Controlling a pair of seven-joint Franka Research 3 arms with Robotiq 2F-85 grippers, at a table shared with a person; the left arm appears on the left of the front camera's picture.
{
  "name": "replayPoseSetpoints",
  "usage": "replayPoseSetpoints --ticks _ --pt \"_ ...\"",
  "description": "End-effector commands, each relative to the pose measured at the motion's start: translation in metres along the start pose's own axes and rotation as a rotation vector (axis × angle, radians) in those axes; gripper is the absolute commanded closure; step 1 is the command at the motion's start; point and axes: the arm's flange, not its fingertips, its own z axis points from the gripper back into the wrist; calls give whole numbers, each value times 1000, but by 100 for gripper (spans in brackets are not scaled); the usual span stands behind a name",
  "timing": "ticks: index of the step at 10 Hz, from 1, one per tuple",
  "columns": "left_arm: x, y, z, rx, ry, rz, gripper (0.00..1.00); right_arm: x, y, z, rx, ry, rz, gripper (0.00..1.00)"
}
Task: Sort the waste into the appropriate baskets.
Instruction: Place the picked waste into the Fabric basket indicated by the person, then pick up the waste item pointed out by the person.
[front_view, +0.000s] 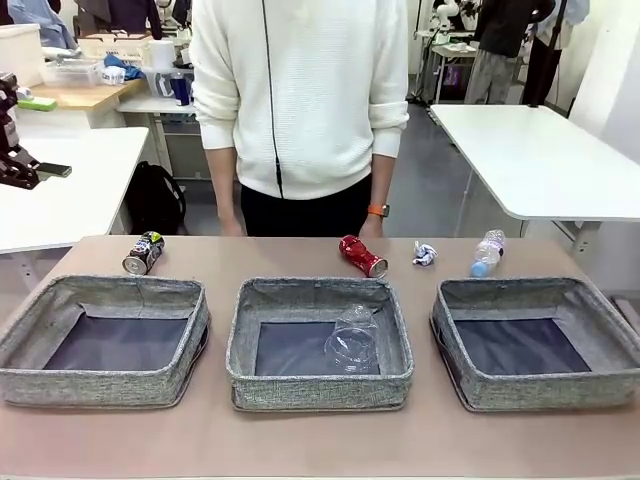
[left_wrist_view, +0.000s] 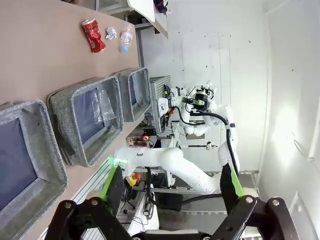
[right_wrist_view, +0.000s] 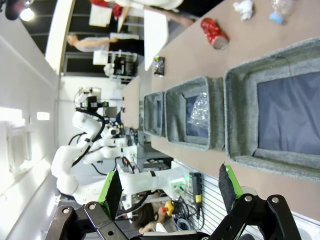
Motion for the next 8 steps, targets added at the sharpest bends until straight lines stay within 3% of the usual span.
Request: replayPoseSetpoints --ticks 1,8 --pt "-3 1 3 -5 10 -8 0 -1 1 -2 25 -8 26 0" --pt "-3 1 3 -5 10 -8 0 -1 1 -2 25 -8 26 0"
